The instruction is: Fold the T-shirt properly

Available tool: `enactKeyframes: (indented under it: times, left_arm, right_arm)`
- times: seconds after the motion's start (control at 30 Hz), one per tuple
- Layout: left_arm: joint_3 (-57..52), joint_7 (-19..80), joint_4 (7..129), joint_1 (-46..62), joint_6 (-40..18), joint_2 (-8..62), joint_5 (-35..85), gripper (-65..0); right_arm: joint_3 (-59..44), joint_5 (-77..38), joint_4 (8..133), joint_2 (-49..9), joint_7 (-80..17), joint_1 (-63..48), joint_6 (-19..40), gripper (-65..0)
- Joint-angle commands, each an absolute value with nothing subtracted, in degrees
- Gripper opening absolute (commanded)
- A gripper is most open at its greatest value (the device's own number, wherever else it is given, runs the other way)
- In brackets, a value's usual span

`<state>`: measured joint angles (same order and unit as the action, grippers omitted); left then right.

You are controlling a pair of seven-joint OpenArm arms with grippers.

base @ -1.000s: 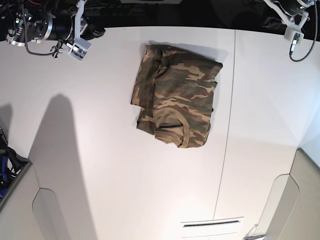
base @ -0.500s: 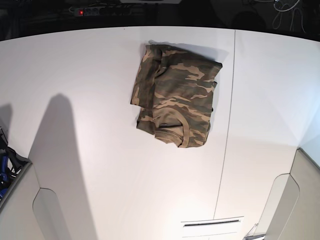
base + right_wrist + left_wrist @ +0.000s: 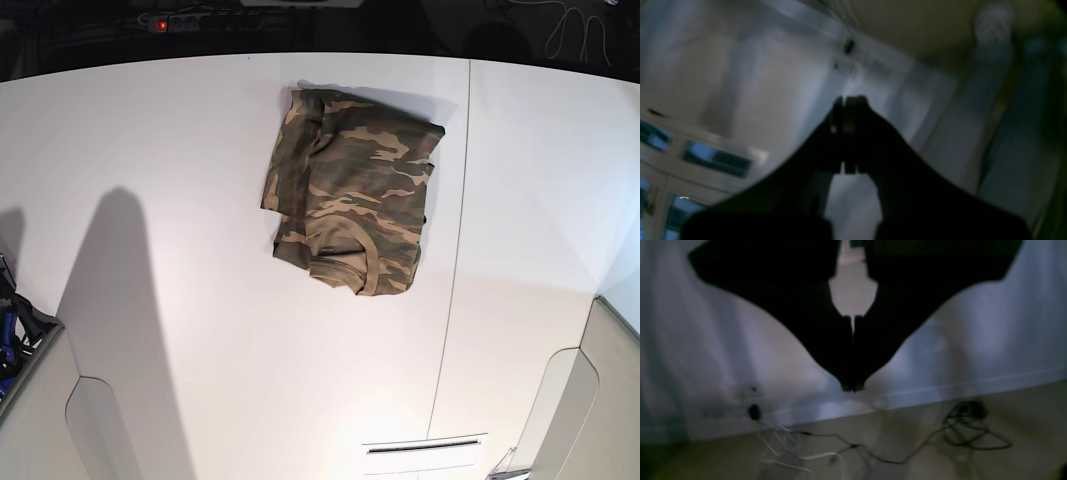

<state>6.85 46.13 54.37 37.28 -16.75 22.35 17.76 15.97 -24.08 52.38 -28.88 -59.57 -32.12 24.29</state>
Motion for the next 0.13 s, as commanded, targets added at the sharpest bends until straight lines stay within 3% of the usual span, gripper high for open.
enactKeyframes:
  times: [0.0,0.1]
  left_arm:
    - [7.6,46.9,53.0,36.0,-16.9,21.9,17.9,-65.0]
    - [9.3,49.5,51.2,33.6,-17.0,19.4,17.8,-65.0]
  right_arm:
    - [16.1,-24.2,50.4,-29.1,-61.4,-31.0,23.5,-65.0]
    - [16.1,-24.3,47.8,-28.3,-61.7,-28.6,22.7,-65.0]
